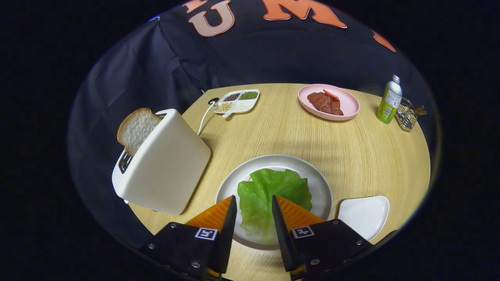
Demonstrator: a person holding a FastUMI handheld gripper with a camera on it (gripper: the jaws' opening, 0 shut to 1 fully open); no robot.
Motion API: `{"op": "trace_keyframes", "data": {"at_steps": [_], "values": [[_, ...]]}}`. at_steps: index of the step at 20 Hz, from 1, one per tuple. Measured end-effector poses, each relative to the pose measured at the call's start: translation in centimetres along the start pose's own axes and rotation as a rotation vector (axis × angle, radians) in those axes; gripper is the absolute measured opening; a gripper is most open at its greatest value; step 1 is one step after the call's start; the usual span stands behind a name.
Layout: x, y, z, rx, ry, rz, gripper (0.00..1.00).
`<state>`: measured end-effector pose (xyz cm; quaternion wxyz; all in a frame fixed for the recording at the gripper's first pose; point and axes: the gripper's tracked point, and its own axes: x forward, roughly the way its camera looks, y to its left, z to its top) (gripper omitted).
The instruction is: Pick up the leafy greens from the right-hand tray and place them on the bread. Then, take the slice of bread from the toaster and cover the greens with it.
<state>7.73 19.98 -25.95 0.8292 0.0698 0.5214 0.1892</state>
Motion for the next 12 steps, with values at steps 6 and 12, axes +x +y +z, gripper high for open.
{"op": "trace_keyframes", "data": {"at_steps": [6, 12], "values": [[-3.0, 3.8, 3.4, 0.002, -0.031, -0.002, 0.81], [-5.2, 8.6, 6.3, 0.028, -0.010, 0.023, 0.90]]}}
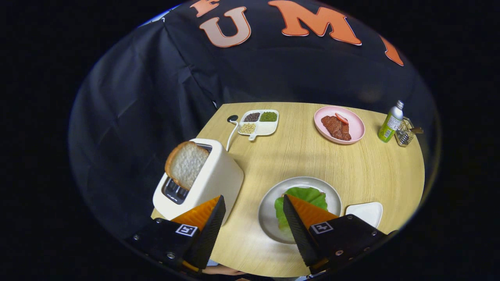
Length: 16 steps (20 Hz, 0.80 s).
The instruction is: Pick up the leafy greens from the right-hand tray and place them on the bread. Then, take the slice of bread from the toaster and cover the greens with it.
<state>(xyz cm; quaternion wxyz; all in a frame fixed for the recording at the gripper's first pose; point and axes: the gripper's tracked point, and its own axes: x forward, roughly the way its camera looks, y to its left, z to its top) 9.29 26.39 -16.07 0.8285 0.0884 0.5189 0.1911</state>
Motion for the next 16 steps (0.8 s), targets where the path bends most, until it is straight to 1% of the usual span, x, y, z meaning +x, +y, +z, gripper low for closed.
{"op": "trace_keyframes", "data": {"at_steps": [5, 8, 14, 16], "values": [[-0.4, 4.3, 2.3, -0.014, 0.008, 0.015, 0.90], [0.3, 7.6, 2.9, -0.023, 0.036, 0.040, 0.90], [2.2, 11.6, 4.2, -0.026, 0.065, 0.050, 0.90], [3.1, 12.1, 4.3, -0.035, 0.084, 0.037, 0.87]]}}
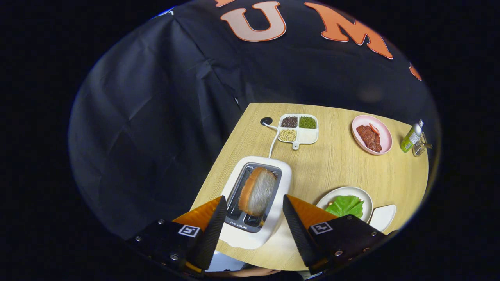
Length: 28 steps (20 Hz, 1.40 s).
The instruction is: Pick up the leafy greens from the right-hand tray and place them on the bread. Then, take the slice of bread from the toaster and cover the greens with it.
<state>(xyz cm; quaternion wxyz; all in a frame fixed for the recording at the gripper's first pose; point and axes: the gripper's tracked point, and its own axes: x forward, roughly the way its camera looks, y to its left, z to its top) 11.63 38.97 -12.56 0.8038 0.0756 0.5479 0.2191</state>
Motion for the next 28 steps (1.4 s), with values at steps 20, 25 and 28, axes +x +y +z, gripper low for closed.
{"op": "trace_keyframes", "data": {"at_steps": [20, 25, 28], "values": [[3.0, -1.6, 0.6, 0.065, -0.007, -0.051, 0.12], [-0.6, -1.6, 1.8, 0.094, -0.086, 0.010, 0.12], [-3.4, -1.6, 2.1, 0.102, -0.156, 0.054, 0.12]]}}
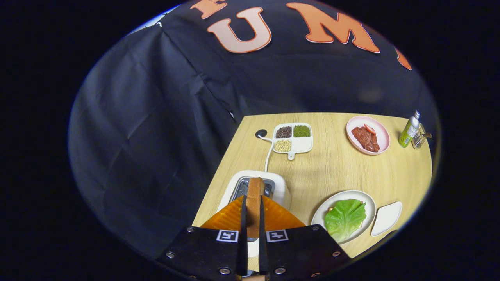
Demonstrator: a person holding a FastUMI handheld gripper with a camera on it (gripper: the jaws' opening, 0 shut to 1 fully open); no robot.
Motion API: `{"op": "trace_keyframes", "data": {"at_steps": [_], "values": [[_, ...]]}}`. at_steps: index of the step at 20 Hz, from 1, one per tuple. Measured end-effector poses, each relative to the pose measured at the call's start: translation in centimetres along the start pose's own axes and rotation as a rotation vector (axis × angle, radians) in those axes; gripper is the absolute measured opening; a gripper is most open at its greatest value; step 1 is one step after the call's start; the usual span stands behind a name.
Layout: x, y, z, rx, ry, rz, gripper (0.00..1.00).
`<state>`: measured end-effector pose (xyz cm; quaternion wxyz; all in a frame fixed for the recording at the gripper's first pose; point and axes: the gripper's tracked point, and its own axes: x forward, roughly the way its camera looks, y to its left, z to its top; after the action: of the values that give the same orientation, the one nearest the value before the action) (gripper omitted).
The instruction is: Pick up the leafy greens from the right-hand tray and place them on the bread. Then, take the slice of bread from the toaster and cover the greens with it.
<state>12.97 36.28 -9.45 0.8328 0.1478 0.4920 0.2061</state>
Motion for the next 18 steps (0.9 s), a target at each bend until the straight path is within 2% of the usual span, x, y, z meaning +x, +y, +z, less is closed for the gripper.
{"op": "trace_keyframes", "data": {"at_steps": [4, 8, 18], "values": [[-4.0, -1.3, 1.1, 0.012, -0.086, 0.027, 0.11], [-5.4, -4.7, 0.3, 0.030, -0.126, 0.025, 0.11], [-2.9, -13.4, -5.1, 0.133, -0.047, 0.046, 0.11]]}}
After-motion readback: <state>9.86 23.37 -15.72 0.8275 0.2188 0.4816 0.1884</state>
